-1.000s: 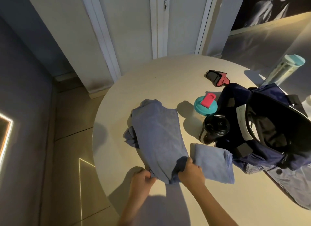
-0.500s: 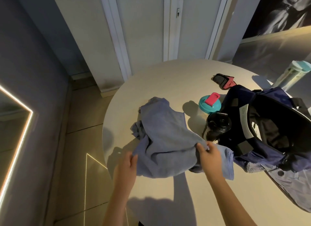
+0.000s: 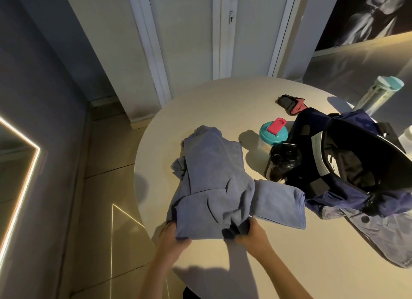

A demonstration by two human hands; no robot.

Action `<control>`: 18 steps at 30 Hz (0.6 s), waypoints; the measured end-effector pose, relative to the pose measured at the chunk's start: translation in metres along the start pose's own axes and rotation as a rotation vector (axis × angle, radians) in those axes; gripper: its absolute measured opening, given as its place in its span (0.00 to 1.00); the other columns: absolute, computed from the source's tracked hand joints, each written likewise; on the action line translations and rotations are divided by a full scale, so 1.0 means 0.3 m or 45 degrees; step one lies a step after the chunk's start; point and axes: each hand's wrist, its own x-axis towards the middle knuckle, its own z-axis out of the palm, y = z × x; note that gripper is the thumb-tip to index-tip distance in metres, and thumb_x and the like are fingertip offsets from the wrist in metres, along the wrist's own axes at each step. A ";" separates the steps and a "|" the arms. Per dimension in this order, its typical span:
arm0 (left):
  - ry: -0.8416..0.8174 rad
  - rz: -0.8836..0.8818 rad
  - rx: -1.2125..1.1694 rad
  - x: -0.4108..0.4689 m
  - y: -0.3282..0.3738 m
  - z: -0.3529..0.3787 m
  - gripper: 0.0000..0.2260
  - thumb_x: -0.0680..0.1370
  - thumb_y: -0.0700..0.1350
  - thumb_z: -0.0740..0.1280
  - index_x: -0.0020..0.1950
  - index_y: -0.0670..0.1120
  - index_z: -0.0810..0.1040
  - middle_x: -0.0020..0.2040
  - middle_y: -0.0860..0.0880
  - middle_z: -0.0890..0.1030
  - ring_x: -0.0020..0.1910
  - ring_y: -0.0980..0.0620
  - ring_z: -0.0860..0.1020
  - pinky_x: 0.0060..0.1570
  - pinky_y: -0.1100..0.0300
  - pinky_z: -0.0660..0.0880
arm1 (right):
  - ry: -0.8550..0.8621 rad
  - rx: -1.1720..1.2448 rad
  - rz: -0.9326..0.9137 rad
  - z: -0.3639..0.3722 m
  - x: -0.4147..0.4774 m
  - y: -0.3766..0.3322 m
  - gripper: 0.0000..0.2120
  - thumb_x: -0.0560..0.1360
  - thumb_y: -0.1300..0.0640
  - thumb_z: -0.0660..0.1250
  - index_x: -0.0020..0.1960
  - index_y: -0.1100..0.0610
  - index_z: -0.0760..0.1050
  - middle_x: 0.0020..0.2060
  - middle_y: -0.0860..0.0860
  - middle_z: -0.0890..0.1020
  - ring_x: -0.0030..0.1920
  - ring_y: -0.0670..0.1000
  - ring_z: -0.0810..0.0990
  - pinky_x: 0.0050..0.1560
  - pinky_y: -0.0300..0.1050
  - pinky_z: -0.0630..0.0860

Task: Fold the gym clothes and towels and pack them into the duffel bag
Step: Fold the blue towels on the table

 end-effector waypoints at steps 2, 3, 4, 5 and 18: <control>0.130 0.162 0.282 -0.004 -0.044 0.014 0.11 0.63 0.39 0.77 0.37 0.48 0.76 0.35 0.55 0.78 0.38 0.55 0.74 0.35 0.71 0.64 | 0.077 -0.409 -0.061 0.025 -0.010 0.049 0.16 0.66 0.51 0.69 0.49 0.55 0.68 0.49 0.52 0.73 0.52 0.57 0.73 0.39 0.41 0.64; 0.149 0.231 0.378 -0.003 -0.056 0.013 0.12 0.61 0.38 0.79 0.36 0.46 0.78 0.34 0.53 0.78 0.37 0.54 0.74 0.36 0.70 0.64 | 0.148 -0.617 -0.138 0.031 -0.023 0.063 0.12 0.67 0.54 0.68 0.47 0.54 0.70 0.52 0.51 0.73 0.54 0.57 0.73 0.40 0.42 0.63; 0.172 0.287 0.459 -0.003 -0.063 0.009 0.12 0.60 0.36 0.80 0.34 0.45 0.78 0.32 0.52 0.78 0.34 0.53 0.74 0.35 0.68 0.64 | 0.225 -0.745 -0.229 0.037 -0.019 0.088 0.09 0.66 0.59 0.70 0.45 0.54 0.74 0.52 0.50 0.76 0.52 0.57 0.74 0.40 0.43 0.64; 0.206 0.332 0.512 -0.008 -0.060 -0.002 0.13 0.60 0.35 0.80 0.32 0.44 0.77 0.30 0.52 0.77 0.32 0.54 0.72 0.33 0.67 0.64 | 0.264 -0.807 -0.333 0.034 -0.027 0.098 0.09 0.63 0.63 0.73 0.41 0.55 0.76 0.48 0.50 0.80 0.47 0.57 0.77 0.38 0.43 0.64; 0.165 0.000 -0.072 -0.021 0.072 -0.127 0.05 0.79 0.39 0.61 0.50 0.44 0.76 0.40 0.49 0.76 0.41 0.50 0.76 0.39 0.58 0.70 | 0.471 0.422 -0.118 -0.164 -0.069 -0.063 0.09 0.78 0.57 0.60 0.42 0.59 0.73 0.37 0.54 0.76 0.41 0.54 0.73 0.42 0.48 0.71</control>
